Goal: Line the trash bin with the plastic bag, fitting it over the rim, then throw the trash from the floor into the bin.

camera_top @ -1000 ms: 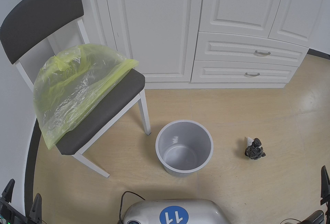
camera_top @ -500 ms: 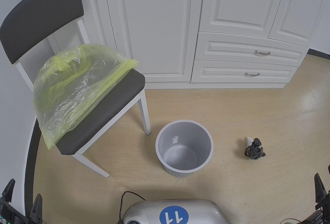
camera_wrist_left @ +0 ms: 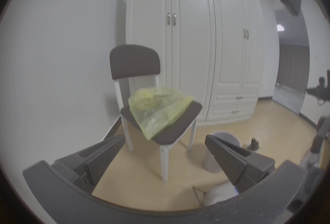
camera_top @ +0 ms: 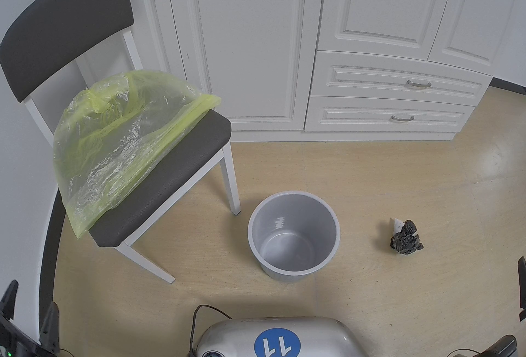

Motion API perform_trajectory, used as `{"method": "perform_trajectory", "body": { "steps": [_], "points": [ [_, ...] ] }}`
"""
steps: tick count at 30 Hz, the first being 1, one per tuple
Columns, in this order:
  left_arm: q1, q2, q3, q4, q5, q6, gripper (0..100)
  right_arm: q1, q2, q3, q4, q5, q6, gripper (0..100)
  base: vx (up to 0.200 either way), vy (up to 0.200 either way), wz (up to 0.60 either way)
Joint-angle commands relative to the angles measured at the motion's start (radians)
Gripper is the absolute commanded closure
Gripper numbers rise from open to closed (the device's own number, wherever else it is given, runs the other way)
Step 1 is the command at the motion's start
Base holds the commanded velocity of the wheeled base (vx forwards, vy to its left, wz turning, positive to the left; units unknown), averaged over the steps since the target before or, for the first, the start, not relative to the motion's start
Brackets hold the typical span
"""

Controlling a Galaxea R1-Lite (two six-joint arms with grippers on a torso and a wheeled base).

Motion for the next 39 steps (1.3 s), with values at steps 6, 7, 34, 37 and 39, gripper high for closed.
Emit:
{"method": "perform_trajectory", "body": {
  "steps": [6, 7, 34, 37, 39],
  "points": [
    [-0.043, 0.222, -0.365, 0.052, -0.023, -0.065, 0, 0.013, 0.209, -0.093, 0.004, 0.005, -0.09, 0, 0.0, 0.0, 0.0],
    [-0.04, 0.329, -0.379, 0.072, 0.01, -0.054, 0, 0.022, 0.272, -0.139, 0.004, 0.022, -0.099, 0, 0.0, 0.0, 0.0],
    [-0.045, 0.801, -0.409, 0.007, 0.101, -0.036, 0, 0.046, 0.694, -0.312, -0.073, 0.085, -0.061, 0, 0.0, 0.0, 0.0],
    [-0.066, 0.829, -0.408, -0.016, 0.138, -0.036, 0, 0.05, 0.72, -0.305, -0.114, 0.066, -0.033, 0, 0.0, 0.0, 0.0],
    [-0.134, 0.855, -0.406, -0.028, 0.182, -0.042, 0, 0.059, 0.764, -0.3, -0.177, 0.026, -0.018, 0, 0.0, 0.0, 0.0]
  ]
}}
